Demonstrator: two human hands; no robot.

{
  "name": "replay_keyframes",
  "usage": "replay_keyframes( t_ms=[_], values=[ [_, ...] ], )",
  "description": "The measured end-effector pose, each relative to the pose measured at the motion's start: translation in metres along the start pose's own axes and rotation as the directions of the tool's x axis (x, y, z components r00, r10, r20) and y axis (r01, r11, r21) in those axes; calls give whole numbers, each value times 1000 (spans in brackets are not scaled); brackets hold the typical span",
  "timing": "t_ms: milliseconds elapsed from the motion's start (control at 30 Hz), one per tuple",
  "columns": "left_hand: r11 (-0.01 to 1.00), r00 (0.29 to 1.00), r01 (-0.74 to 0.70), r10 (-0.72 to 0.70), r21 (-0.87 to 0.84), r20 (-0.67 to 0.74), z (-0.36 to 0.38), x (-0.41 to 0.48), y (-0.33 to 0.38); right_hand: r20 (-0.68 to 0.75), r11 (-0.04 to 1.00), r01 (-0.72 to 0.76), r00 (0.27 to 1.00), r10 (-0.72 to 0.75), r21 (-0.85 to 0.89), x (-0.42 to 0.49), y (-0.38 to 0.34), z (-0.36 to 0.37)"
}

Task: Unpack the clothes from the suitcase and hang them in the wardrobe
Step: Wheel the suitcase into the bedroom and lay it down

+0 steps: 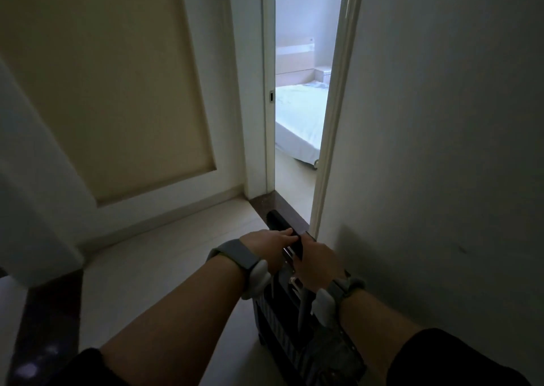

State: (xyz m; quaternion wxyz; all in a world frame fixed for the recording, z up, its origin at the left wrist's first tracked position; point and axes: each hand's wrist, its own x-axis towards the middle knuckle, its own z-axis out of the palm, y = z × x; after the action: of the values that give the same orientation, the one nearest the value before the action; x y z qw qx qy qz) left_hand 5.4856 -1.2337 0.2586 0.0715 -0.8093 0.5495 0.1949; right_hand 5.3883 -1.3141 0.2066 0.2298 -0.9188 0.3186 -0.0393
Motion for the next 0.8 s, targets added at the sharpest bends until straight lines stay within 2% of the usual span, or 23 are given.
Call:
replay_keyframes(
  t_ms=[100, 200, 333, 433, 500, 600, 667, 733, 800],
  values=[
    [995, 999, -39, 38, 90, 10, -15, 30, -45, 6, 1000, -21, 1000, 21, -17, 38, -26, 2],
    [997, 999, -42, 43, 69, -10, -27, 55, -86, -7, 1000, -18, 1000, 18, 7, 80, -48, 7],
    [996, 972, -70, 80, 56, -221, -45, 94, -142, -47, 997, -23, 999, 27, 74, 143, -78, 18],
    [997, 929, -43, 18, -60, -370, -59, 135, -187, -66, 996, -5, 998, 11, 84, 201, -95, 30],
    [988, 922, -24, -38, -156, -385, -64, 149, -204, -54, 998, -5, 998, 8, 68, 222, -104, 32],
    [946, 911, 137, -237, -295, -337, -78, 186, -239, -14, 993, -62, 998, 64, 99, 274, -120, 42],
    [843, 889, 266, -401, -467, -218, -89, 212, -261, -1, 990, -88, 996, 89, 113, 305, -131, 43],
    [736, 890, 309, -447, -603, -89, -100, 238, -280, 6, 990, -87, 996, 86, 115, 333, -142, 43],
    [681, 896, 313, -443, -662, -32, -109, 263, -299, 0, 985, -116, 993, 117, 124, 363, -151, 46]
  ],
)
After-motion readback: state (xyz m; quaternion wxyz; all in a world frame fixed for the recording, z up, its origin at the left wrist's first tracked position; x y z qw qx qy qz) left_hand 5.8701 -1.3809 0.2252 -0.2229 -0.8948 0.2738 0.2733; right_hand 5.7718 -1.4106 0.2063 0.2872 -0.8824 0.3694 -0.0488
